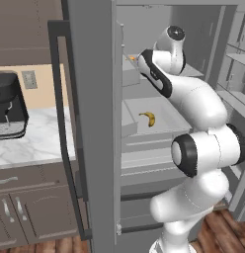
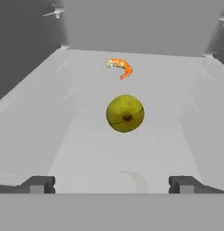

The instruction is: Pick up the banana and pear from the fridge and place one fruit on each plate on the dining counter.

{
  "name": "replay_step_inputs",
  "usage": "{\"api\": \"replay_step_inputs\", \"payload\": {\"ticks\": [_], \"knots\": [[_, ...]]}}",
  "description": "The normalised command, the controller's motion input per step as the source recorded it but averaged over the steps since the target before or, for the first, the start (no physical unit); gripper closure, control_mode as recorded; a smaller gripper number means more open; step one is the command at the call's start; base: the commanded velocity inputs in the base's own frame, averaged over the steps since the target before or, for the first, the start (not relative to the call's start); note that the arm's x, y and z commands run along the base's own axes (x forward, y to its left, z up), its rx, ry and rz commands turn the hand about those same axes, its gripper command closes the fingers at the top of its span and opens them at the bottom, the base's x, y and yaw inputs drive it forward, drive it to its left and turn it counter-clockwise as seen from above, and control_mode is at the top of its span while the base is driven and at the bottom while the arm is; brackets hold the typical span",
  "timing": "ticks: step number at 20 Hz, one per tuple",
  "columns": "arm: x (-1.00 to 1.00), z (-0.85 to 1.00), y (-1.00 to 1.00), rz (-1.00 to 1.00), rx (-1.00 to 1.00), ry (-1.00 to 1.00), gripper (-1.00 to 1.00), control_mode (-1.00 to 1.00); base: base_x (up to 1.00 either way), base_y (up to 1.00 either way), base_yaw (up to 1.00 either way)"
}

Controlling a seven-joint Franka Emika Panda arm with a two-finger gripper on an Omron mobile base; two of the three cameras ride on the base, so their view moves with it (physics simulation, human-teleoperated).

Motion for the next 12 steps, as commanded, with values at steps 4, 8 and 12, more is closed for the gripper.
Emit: {"api": "replay_step_inputs", "payload": {"ticks": [4, 8, 12], "knots": [[0.45, -0.06, 0.0, 0.01, 0.0, 0.05, -1.0, -1.0, 0.0, 0.0, 0.0], [0.41, -0.08, -0.01, 0.02, 0.0, 0.04, -1.0, -1.0, 0.0, 0.0, 0.0], [0.42, -0.18, -0.01, 0.03, 0.0, 0.02, -1.0, -1.0, 0.0, 0.0, 0.0]]}}
